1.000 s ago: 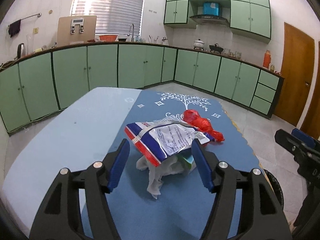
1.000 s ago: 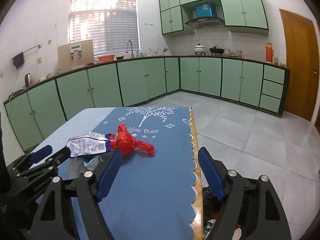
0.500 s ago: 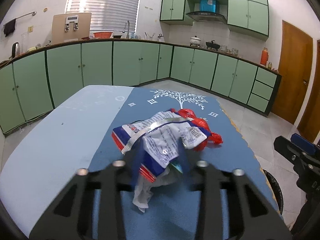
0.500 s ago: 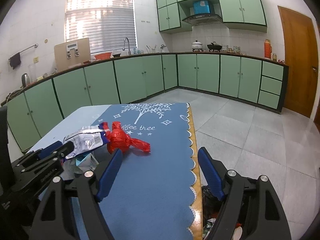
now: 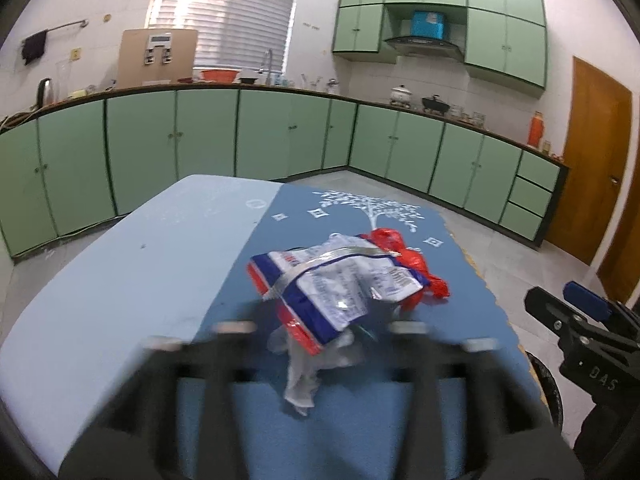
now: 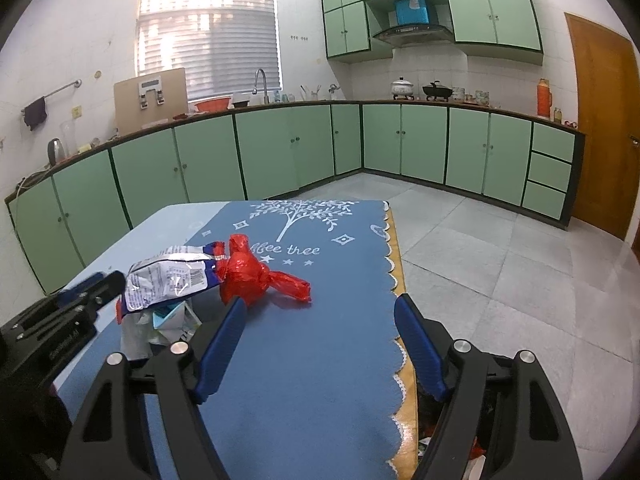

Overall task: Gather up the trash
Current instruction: 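Lift the snack bag off the table with the left gripper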

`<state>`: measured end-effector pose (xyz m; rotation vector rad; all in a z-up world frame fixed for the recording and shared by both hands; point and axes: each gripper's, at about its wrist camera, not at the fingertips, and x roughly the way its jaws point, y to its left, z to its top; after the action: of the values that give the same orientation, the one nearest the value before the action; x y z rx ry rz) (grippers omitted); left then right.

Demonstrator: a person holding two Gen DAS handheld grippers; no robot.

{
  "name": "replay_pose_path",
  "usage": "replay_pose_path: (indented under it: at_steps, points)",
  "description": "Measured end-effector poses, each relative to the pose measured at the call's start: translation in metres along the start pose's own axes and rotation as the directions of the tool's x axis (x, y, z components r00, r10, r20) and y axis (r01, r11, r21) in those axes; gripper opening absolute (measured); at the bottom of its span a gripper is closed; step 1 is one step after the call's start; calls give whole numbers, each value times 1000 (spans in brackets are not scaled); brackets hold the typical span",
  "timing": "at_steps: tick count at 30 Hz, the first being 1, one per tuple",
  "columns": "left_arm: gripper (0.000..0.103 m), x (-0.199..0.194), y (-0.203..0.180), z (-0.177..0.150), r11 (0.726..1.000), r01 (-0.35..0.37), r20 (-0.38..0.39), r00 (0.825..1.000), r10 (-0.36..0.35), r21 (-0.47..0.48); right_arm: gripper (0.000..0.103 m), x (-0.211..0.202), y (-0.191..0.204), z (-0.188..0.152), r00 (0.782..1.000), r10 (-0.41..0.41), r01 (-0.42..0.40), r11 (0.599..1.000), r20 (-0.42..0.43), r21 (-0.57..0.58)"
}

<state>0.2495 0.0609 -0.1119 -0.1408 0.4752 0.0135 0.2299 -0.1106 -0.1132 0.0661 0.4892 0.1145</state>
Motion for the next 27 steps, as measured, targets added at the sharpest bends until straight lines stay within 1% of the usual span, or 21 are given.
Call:
replay_pose_path:
  at_steps: [2, 3, 5, 8, 9, 10, 11, 12, 13, 15, 17, 21, 23, 27]
  points:
    - [63, 2, 1, 0, 1000, 2, -9, 1000, -2, -3, 75, 1, 1, -1, 1000, 3, -3, 1000, -4, 0]
    - [66, 6, 0, 1, 1000, 3, -21, 1000, -3, 3, 75, 2, 1, -1, 1000, 5, -5, 1000, -5, -1]
    - [68, 17, -3, 1, 1000, 4, -58, 998, -3, 13, 75, 2, 1, -2, 1000, 7, -7, 1000, -6, -2]
    - [69, 30, -3, -1, 1000, -2, -105, 994, 2, 5, 75, 2, 0, 0, 1000, 5, -5, 1000, 0, 1]
    - [67, 33, -3, -1, 1000, -1, -115, 993, 1, -1, 75, 2, -1, 0, 1000, 2, -2, 1000, 2, 0]
    - [62, 35, -3, -1, 1000, 2, -120, 993, -2, -2, 75, 3, -2, 0, 1000, 0, 0, 1000, 3, 0]
    - [46, 37, -4, 0, 1000, 6, -121, 993, -6, 0, 74, 3, -3, 0, 1000, 0, 0, 1000, 2, 1]
    - [41, 38, -4, 0, 1000, 9, -124, 992, -8, 3, 74, 3, -4, 0, 1000, 0, 0, 1000, 2, 3]
    - [41, 38, -6, -1, 1000, 11, -122, 992, -10, 9, 74, 3, -5, 0, 1000, 0, 0, 1000, 2, 5]
    - [30, 35, -9, -1, 1000, 15, -107, 994, -13, 25, 74, 5, -6, 0, 1000, 0, 0, 1000, 1, 9]
    - [24, 32, -9, -1, 999, 13, -89, 996, -10, 31, 74, 5, -6, 0, 1000, -1, 1, 1000, 1, 10]
    - [17, 22, -7, 2, 999, 23, -47, 999, -22, 26, 73, 6, -5, 1, 1000, 2, -2, 1000, 3, 6]
    - [15, 12, -4, 5, 1000, 15, -14, 1000, -15, 18, 73, 7, -4, 2, 1000, 6, -6, 1000, 4, 1]
    - [15, -6, 11, 10, 1000, -6, 41, 999, 6, -14, 73, 13, 1, 8, 1000, 26, -26, 1000, 6, 1]
